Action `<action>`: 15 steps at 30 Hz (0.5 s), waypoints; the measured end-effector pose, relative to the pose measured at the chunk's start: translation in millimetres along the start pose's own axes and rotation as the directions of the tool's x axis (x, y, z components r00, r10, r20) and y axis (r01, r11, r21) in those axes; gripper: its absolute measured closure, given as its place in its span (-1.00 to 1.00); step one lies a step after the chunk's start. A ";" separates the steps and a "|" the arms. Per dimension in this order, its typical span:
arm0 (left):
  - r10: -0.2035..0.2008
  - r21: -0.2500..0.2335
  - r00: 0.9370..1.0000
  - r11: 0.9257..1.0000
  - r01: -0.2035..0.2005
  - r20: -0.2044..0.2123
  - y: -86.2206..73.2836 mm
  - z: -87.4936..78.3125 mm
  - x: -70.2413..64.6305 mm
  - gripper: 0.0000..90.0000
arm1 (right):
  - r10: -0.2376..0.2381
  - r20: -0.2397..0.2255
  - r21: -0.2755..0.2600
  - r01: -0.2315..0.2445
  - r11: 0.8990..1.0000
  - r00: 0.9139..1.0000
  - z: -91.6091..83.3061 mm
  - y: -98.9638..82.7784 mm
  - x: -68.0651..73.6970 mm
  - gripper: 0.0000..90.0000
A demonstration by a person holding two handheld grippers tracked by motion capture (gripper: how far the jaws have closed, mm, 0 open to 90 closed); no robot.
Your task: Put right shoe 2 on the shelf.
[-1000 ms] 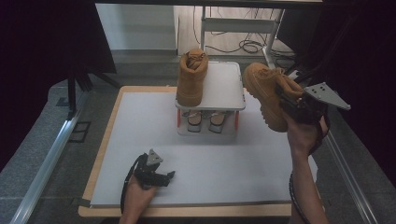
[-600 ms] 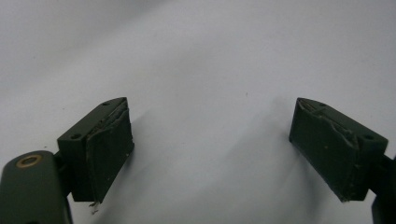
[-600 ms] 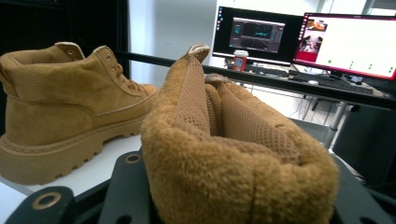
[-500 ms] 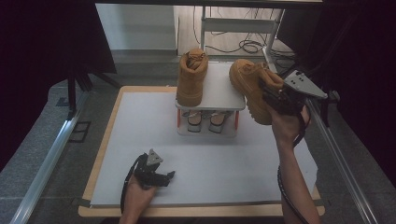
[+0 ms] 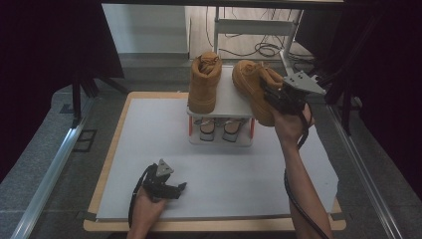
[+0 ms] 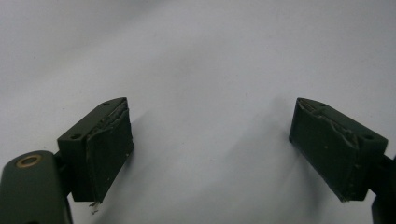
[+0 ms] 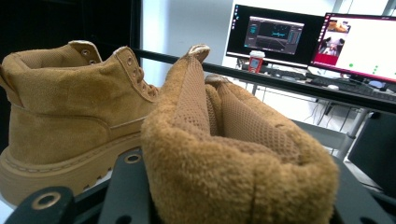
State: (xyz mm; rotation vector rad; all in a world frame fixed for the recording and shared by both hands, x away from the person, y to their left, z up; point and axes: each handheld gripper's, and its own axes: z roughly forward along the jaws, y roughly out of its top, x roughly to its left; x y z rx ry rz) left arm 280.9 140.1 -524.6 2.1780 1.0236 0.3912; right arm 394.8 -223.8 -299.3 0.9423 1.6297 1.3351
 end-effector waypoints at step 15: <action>0.004 0.002 1.000 1.000 -0.004 0.001 0.0 -0.2 0.2 -0.71 | -0.009 -0.011 0.013 0.009 1.000 1.000 35.2 0.6 10.8 0.20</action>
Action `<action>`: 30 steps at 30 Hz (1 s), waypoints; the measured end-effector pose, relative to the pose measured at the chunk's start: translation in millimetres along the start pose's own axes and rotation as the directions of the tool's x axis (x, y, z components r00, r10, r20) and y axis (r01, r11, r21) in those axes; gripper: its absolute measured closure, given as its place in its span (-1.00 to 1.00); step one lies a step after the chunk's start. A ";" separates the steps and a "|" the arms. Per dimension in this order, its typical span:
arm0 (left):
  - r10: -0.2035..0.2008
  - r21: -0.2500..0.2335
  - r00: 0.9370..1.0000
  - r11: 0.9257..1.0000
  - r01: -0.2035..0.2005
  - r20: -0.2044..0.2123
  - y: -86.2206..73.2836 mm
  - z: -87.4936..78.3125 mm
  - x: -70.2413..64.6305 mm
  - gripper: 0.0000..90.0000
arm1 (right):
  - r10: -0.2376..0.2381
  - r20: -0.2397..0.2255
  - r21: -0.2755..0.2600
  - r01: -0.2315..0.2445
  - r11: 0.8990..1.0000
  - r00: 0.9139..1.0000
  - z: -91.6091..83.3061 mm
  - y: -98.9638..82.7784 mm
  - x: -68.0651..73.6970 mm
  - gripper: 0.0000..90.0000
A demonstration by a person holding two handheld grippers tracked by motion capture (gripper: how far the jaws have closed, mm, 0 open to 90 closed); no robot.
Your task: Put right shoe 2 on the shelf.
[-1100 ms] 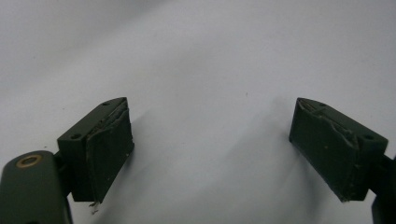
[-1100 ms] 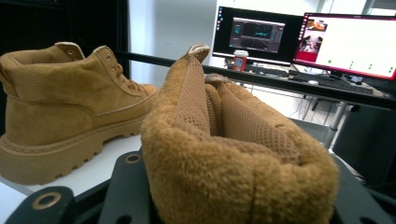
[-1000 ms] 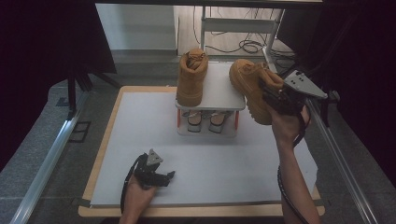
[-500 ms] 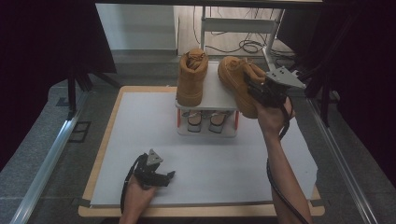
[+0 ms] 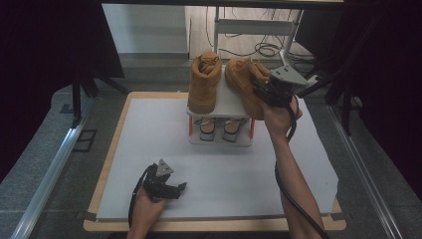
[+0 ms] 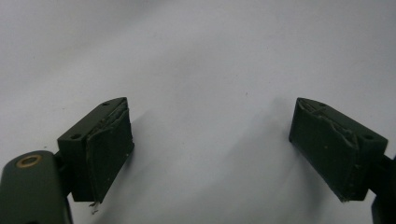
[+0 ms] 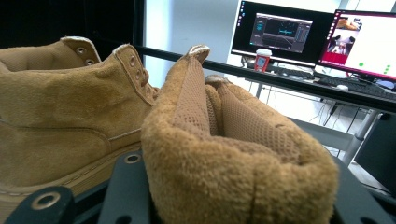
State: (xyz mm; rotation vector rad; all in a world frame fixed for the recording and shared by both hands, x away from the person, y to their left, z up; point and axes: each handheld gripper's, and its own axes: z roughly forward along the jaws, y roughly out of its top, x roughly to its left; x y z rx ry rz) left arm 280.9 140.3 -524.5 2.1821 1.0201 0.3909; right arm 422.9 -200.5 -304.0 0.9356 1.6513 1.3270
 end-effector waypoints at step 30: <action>0.000 -0.004 1.000 1.000 0.000 0.000 -0.1 0.2 -0.2 -0.71 | -0.029 0.043 0.033 0.028 0.999 0.999 26.6 -6.2 14.9 -0.47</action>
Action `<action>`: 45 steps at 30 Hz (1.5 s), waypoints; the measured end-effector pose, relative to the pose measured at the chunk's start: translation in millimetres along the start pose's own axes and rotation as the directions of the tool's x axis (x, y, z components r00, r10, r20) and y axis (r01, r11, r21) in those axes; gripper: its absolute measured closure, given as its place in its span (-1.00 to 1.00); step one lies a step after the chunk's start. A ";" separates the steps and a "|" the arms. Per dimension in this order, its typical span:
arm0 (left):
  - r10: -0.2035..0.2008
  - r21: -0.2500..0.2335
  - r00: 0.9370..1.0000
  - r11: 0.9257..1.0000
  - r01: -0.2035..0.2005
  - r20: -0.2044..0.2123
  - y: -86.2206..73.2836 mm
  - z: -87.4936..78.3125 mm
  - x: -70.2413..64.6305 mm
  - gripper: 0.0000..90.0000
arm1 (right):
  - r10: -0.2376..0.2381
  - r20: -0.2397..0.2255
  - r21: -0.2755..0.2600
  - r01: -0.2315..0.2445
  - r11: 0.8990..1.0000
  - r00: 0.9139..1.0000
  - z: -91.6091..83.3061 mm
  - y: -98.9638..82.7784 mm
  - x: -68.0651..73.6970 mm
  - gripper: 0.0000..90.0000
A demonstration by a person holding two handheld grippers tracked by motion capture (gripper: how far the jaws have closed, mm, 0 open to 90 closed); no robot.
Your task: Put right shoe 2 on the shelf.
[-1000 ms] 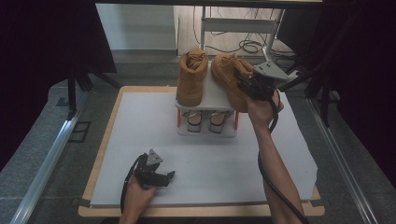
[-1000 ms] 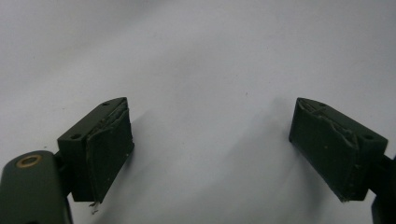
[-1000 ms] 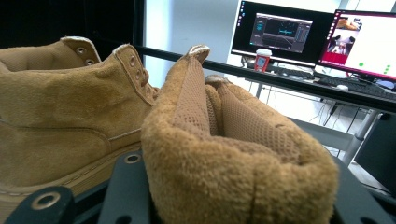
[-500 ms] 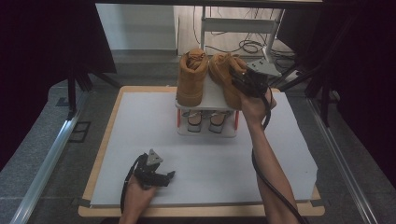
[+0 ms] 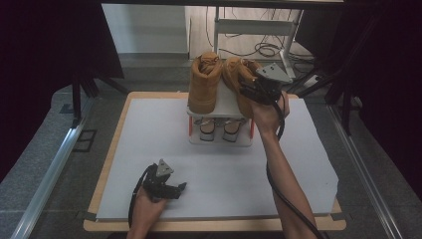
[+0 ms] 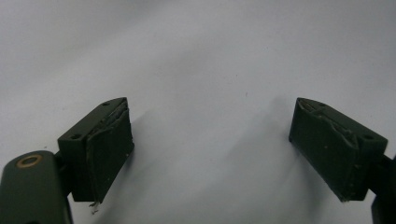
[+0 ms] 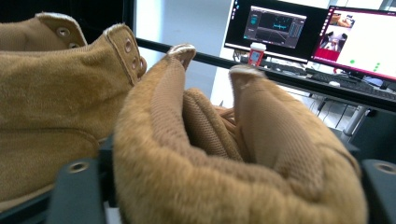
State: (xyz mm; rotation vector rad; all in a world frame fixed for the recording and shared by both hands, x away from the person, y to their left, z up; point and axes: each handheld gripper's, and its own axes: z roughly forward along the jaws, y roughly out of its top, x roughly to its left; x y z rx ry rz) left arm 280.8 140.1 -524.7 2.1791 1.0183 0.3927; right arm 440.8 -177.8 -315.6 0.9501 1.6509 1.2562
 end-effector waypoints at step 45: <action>-0.002 -0.004 1.000 1.000 0.002 -0.003 -0.1 0.1 -0.5 -0.71 | 0.041 -0.190 0.114 -0.020 0.993 0.981 -34.6 -26.6 -17.5 -0.97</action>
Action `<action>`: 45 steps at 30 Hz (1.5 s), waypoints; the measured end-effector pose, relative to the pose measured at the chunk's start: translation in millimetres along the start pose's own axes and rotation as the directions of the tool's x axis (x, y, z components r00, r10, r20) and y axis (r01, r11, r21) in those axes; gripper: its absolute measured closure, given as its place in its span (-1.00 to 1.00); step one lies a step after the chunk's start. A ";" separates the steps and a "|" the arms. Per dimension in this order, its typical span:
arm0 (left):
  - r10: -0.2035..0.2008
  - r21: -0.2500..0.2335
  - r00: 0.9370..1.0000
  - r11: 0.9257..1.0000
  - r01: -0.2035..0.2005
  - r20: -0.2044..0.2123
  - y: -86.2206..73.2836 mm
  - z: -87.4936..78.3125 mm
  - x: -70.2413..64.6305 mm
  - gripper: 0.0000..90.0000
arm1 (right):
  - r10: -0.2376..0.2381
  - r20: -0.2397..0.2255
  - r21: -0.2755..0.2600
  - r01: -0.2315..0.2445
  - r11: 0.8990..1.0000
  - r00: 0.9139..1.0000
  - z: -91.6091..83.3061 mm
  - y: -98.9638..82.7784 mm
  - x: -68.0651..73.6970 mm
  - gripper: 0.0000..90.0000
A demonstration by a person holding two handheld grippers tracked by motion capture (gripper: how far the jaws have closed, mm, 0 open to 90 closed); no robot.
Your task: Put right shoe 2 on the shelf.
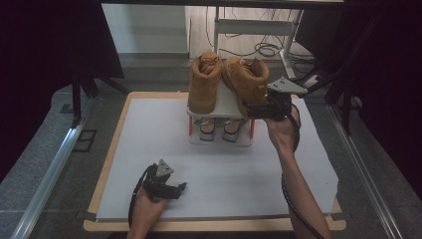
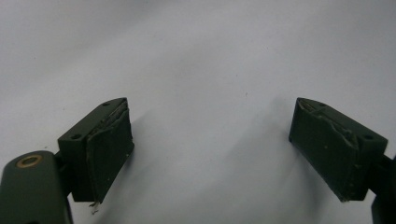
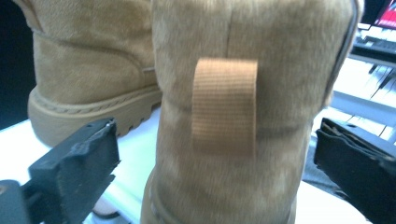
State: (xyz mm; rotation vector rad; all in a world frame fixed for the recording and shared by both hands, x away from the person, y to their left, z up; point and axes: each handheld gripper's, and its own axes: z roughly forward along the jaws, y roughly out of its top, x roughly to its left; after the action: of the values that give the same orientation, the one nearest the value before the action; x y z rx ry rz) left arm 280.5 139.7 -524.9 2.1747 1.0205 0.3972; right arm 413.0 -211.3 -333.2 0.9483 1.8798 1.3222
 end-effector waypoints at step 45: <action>0.002 0.002 1.000 1.000 -0.002 0.001 0.0 -0.1 0.1 -0.71 | 0.023 -0.083 0.065 -0.018 0.998 0.996 -50.8 -42.9 -14.3 0.64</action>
State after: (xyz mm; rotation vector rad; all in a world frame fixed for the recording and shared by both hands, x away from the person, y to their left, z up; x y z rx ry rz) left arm 280.5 139.9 -524.8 2.1776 1.0191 0.3965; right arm 370.4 -258.1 -358.3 0.9599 1.9916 1.3397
